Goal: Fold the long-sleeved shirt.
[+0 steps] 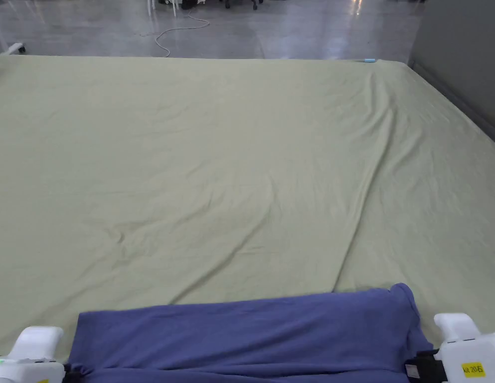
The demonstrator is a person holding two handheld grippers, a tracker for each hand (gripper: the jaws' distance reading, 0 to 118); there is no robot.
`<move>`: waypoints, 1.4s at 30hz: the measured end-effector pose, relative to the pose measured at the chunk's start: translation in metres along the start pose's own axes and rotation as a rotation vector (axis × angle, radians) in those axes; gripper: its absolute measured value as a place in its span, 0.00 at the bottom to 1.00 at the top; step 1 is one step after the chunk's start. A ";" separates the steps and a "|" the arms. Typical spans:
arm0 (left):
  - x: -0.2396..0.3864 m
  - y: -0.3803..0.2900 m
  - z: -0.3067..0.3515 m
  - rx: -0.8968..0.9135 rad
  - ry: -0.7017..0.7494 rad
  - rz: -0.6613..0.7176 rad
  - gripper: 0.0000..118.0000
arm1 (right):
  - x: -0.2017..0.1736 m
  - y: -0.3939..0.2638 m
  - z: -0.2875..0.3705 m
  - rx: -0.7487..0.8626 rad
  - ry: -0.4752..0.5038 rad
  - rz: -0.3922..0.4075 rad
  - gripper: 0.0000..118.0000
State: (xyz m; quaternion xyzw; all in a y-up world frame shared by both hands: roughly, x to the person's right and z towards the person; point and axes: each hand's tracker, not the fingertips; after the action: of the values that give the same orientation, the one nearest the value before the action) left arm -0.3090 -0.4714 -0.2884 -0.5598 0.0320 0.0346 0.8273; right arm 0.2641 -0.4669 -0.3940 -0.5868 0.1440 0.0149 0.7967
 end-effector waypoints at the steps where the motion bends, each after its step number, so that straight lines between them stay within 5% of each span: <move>1: 0.003 0.000 0.000 -0.001 0.011 -0.012 0.02 | 0.003 0.003 -0.002 -0.002 0.002 -0.002 0.08; 2: 0.003 0.000 0.001 0.002 0.015 -0.013 0.04 | 0.007 0.006 -0.003 -0.004 0.015 -0.020 0.10; 3: 0.000 0.002 0.005 0.008 0.009 0.000 0.18 | 0.010 0.007 -0.001 -0.017 0.030 -0.051 0.13; 4: -0.005 0.003 0.014 0.031 0.009 0.066 0.48 | 0.014 0.013 0.005 -0.065 0.060 -0.075 0.16; 5: -0.011 0.005 0.027 0.066 -0.060 0.148 0.81 | 0.019 0.021 0.017 -0.103 0.092 -0.107 0.29; 6: -0.016 0.006 0.042 0.118 -0.141 0.203 1.00 | 0.020 0.025 0.032 -0.092 0.092 -0.130 0.64; 7: -0.018 0.005 0.062 0.177 -0.201 0.232 0.98 | 0.016 0.028 0.054 -0.009 0.047 -0.127 0.86; 8: -0.014 0.006 0.079 0.237 -0.212 0.242 0.98 | 0.012 0.031 0.074 0.086 0.028 -0.108 0.94; 11: 0.000 0.004 0.100 0.260 -0.186 0.157 0.97 | -0.012 0.031 0.123 0.249 0.076 -0.110 0.95; 12: 0.009 0.004 0.100 0.203 -0.135 0.128 0.88 | -0.018 0.031 0.127 0.243 0.119 -0.113 0.89; 13: 0.017 0.000 0.094 0.142 -0.086 0.110 0.56 | -0.024 0.027 0.126 0.252 0.149 -0.109 0.73; 14: 0.023 -0.004 0.087 0.112 -0.078 0.080 0.10 | -0.033 0.023 0.122 0.257 0.131 -0.095 0.40; 15: 0.025 -0.008 0.073 0.094 -0.087 0.078 0.00 | -0.044 0.020 0.116 0.250 0.106 -0.070 0.00; 17: 0.019 -0.017 0.059 0.071 -0.139 0.154 0.00 | -0.062 0.013 0.103 0.207 0.031 -0.028 0.00; 19: 0.003 -0.018 0.057 0.096 -0.242 0.281 0.03 | -0.070 0.008 0.095 0.185 0.080 0.016 0.00; 20: -0.005 -0.017 0.057 0.130 -0.257 0.333 0.29 | -0.071 0.006 0.096 0.184 0.141 -0.007 0.00; 21: -0.016 -0.014 0.057 0.168 -0.260 0.351 0.88 | -0.071 0.004 0.098 0.185 0.186 -0.035 0.00; 22: -0.027 -0.010 0.054 0.184 -0.259 0.351 1.00 | -0.069 0.004 0.098 0.188 0.220 -0.054 0.00; 25: -0.053 -0.005 0.043 0.182 -0.259 0.366 0.94 | -0.067 0.007 0.100 0.202 0.322 -0.072 0.00; 29: -0.079 0.006 -0.031 -0.001 -0.481 0.477 0.92 | -0.061 0.012 0.090 0.206 0.411 -0.062 0.00; 31: -0.078 0.003 -0.065 -0.052 -0.706 0.606 0.81 | -0.061 0.011 0.083 0.221 0.487 -0.053 0.00; 35: -0.052 0.016 -0.057 0.047 -0.756 0.624 0.83 | -0.072 0.005 0.075 0.228 0.583 -0.049 0.00; 37: -0.048 0.015 -0.076 0.024 -0.937 0.677 0.66 | -0.080 0.004 0.072 0.228 0.634 -0.044 0.00; 39: -0.024 0.017 -0.102 -0.083 -0.946 0.689 0.07 | -0.090 0.004 0.064 0.227 0.652 -0.033 0.00; 41: 0.006 0.003 -0.109 -0.144 -0.887 0.731 0.07 | -0.103 0.007 0.065 0.210 0.628 -0.006 0.00; 42: 0.005 0.007 -0.103 -0.081 -1.013 0.761 0.07 | -0.108 0.008 0.067 0.202 0.610 0.014 0.00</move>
State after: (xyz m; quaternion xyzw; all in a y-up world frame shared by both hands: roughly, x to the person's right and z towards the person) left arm -0.3063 -0.5644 -0.3332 -0.4543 -0.1680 0.5881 0.6477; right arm 0.1730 -0.3862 -0.3571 -0.4811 0.3810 -0.1704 0.7709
